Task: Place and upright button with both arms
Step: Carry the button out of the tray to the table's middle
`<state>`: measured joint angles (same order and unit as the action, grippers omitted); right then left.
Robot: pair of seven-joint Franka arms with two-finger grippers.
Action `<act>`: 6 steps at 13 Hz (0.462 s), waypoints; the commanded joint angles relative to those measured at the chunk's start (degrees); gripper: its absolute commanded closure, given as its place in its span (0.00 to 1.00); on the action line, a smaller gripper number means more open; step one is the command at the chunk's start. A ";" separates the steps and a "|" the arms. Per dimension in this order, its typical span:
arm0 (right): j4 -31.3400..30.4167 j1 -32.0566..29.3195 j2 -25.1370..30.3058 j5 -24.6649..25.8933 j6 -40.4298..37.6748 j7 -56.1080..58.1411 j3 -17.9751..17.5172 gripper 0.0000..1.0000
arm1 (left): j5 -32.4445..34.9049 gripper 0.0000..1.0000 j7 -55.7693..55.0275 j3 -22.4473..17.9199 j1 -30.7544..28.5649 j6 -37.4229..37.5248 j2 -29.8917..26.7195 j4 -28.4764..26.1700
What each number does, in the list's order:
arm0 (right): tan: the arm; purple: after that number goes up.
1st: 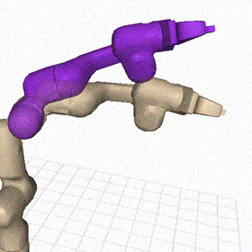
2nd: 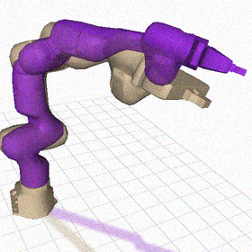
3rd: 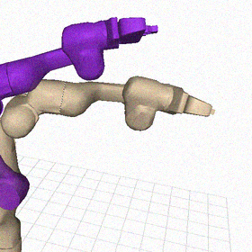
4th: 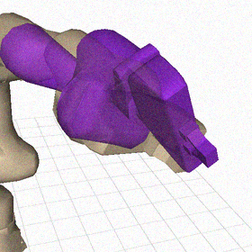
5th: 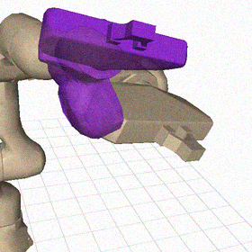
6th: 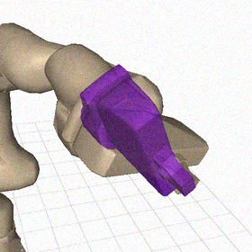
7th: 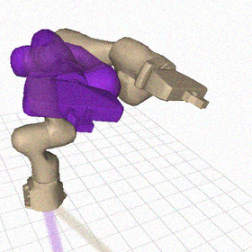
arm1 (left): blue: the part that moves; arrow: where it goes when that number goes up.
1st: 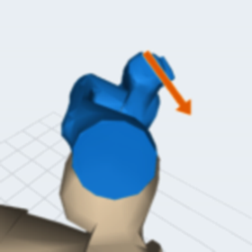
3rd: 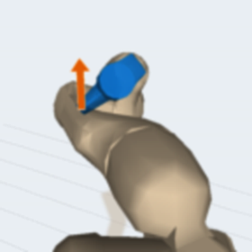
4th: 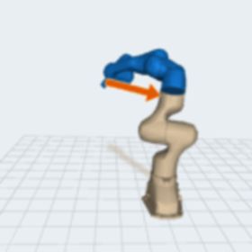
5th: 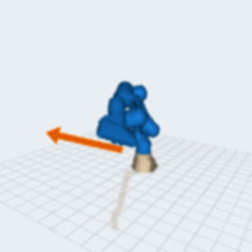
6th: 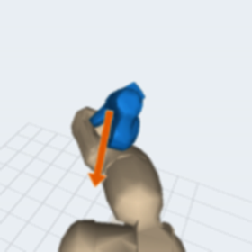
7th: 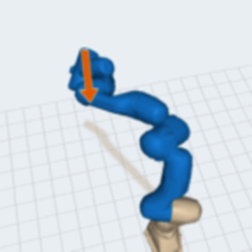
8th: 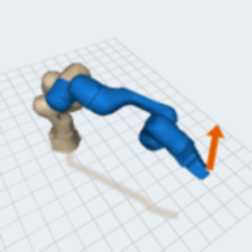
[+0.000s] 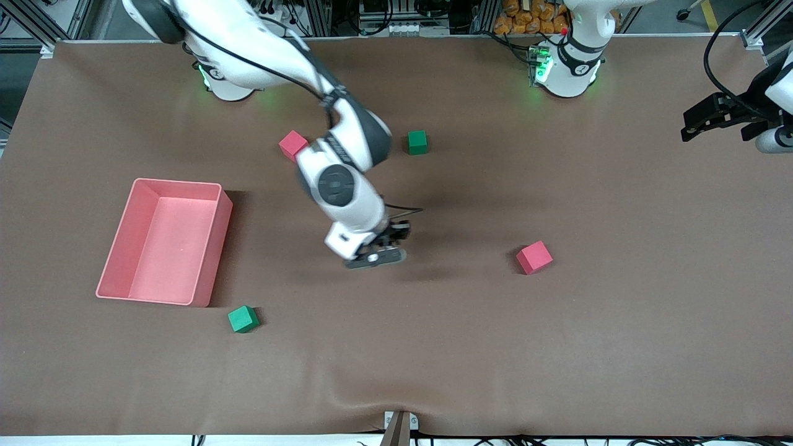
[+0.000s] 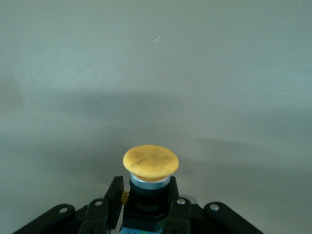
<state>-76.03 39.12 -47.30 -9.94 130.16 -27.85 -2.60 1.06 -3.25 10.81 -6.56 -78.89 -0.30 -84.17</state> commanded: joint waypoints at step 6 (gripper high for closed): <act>7.47 5.70 -9.22 -0.34 0.53 -8.71 0.84 1.00 | 0.08 0.00 0.01 1.06 2.06 -0.30 3.19 -1.35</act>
<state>-71.14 44.10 -55.33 -9.94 131.67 -35.32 -2.40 1.02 -3.20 11.51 -6.08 -78.72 0.98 -85.55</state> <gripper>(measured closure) 0.595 0.000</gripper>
